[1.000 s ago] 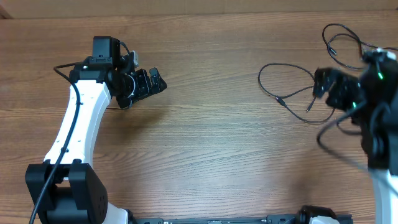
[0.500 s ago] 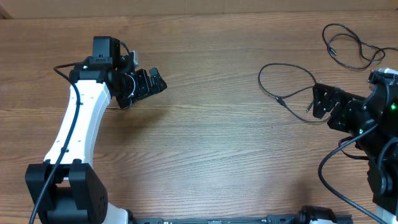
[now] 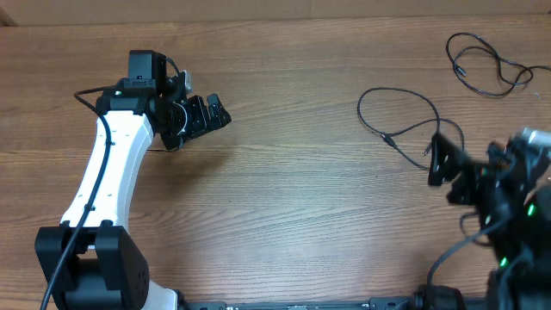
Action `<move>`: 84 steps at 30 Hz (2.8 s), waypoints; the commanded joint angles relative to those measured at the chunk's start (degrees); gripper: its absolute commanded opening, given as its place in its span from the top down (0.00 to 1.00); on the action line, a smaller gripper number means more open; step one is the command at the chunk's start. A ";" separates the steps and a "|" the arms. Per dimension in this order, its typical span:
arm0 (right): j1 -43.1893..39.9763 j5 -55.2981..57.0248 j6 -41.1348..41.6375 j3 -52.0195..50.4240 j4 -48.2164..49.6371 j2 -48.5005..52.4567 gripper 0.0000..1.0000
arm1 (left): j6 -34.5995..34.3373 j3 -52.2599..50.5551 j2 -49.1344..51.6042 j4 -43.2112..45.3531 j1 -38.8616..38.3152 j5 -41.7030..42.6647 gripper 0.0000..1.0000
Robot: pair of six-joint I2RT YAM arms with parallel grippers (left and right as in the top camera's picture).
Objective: Untangle cables
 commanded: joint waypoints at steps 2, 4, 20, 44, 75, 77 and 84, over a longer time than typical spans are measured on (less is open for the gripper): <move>0.39 0.92 -0.74 -10.08 5.22 -9.86 0.00 | -0.15 0.50 -0.63 0.04 -0.46 -0.20 0.01; 0.39 0.90 -0.72 -16.06 9.18 -14.95 0.00 | -0.15 0.50 -0.63 0.04 -0.46 -0.20 0.01; 2.10 1.20 -0.72 -46.45 35.45 -32.28 0.00 | -0.15 0.50 -0.63 0.04 -0.46 -0.20 0.00; 2.95 7.85 0.76 -53.40 37.70 -32.26 0.00 | -0.15 0.50 -0.63 0.04 -0.46 -0.20 0.01; 2.95 7.85 0.76 -53.40 37.70 -32.26 0.00 | -2.21 0.46 -2.75 0.02 -1.09 -7.13 0.01; 2.95 7.85 0.76 -53.40 37.70 -32.26 0.00 | -4.48 0.22 -5.01 1.01 -1.75 -7.76 0.00; 2.95 7.85 0.76 -53.40 37.70 -32.26 0.00 | 0.96 -5.14 -19.87 7.54 -8.24 -15.54 0.00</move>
